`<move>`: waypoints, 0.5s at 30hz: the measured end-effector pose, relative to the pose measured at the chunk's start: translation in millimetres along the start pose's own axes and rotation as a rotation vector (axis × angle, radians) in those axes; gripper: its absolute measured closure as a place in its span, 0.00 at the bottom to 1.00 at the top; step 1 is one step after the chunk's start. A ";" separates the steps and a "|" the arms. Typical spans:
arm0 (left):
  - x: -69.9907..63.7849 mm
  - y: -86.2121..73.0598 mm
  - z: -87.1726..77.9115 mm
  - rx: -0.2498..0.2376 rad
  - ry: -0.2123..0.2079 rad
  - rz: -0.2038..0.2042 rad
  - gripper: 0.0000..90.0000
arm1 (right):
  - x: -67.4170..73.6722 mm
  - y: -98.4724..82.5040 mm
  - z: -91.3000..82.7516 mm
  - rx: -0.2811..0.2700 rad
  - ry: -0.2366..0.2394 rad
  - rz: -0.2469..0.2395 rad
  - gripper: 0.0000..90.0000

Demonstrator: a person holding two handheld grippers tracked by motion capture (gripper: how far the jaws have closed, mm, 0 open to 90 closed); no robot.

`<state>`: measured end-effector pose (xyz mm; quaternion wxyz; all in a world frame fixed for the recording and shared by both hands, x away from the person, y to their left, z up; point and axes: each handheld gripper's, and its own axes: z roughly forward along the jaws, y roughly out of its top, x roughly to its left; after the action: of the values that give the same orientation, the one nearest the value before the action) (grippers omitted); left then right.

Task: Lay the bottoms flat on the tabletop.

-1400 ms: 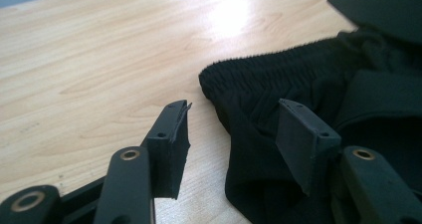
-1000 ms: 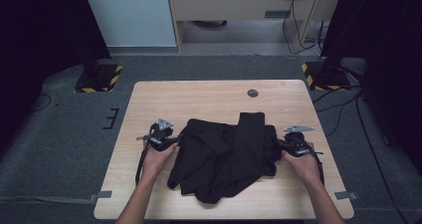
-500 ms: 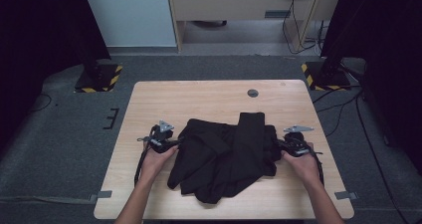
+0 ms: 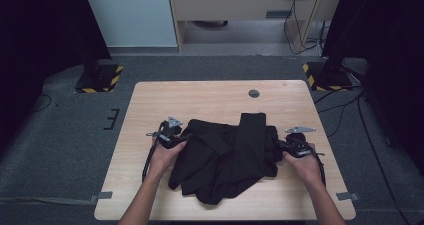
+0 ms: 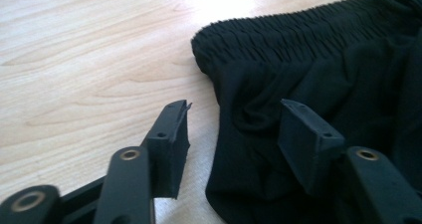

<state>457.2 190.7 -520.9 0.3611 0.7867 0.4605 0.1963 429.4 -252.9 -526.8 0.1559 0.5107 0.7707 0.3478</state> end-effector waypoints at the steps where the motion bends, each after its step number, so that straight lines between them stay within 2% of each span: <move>1: 1.1 1.3 -5.6 -0.014 0.009 0.021 0.56 | -1.1 -0.2 0.2 -0.002 0.002 -0.002 0.95; 3: 2.2 2.2 -9.1 -0.019 0.013 0.037 0.59 | -1.6 -0.4 0.4 -0.002 0.002 -0.002 0.95; 5: 6.8 3.4 -15.0 -0.024 0.024 0.050 0.67 | -2.0 -0.3 0.7 -0.004 0.003 0.000 0.95; 7: 13.6 3.6 -17.1 -0.016 0.028 0.030 0.69 | -1.7 -0.1 0.9 -0.004 0.001 -0.002 0.95; 9: 19.3 2.8 -16.4 -0.002 0.018 0.011 0.76 | -0.7 -0.2 0.5 -0.002 -0.002 0.001 0.95; 14: 20.2 1.7 -8.7 0.028 0.009 0.020 0.77 | -1.5 -0.5 0.4 -0.003 0.002 0.003 0.95; 15: 20.3 1.3 -7.1 0.027 0.000 0.008 0.76 | -1.8 -0.5 0.5 -0.004 0.004 0.004 0.95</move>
<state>463.6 210.7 -515.6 0.3497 0.7933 0.4601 0.1914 430.2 -254.4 -527.7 0.1547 0.5111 0.7693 0.3507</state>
